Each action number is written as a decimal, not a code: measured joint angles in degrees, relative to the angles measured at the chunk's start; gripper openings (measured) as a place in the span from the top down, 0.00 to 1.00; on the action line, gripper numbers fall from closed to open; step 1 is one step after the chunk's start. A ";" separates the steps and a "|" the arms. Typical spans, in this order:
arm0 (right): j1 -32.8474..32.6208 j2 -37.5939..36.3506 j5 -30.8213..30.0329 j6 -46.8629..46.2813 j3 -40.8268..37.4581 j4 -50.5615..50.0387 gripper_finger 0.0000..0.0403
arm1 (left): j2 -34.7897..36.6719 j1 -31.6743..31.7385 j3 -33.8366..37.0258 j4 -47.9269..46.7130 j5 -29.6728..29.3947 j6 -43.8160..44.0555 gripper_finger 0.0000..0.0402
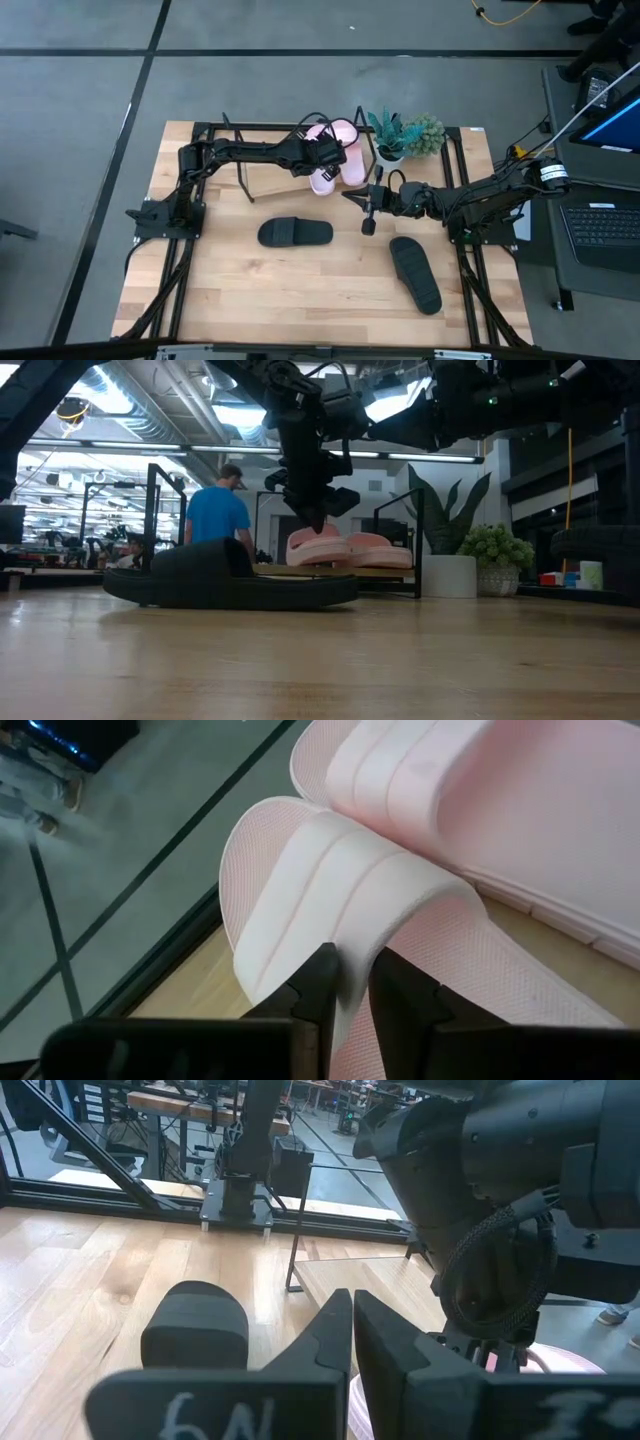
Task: Pick and place slides into the shelf
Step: Put the pink slide on the shelf
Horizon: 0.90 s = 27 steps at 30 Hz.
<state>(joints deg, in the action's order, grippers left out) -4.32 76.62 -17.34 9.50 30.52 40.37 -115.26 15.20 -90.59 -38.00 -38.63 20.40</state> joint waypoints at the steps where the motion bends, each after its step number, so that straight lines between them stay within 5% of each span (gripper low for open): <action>1: 0.00 0.00 0.00 0.00 0.00 -0.02 0.95 | 0.00 0.00 0.00 0.04 0.00 0.00 0.87; 27: 0.00 0.00 0.02 0.00 0.00 -0.98 0.95 | -0.04 -0.52 -2.05 0.60 -1.08 -6.92 0.63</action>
<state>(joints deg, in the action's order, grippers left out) -4.32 76.62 -17.32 9.50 30.52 39.39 -115.31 14.68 -92.64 -37.40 -39.71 13.48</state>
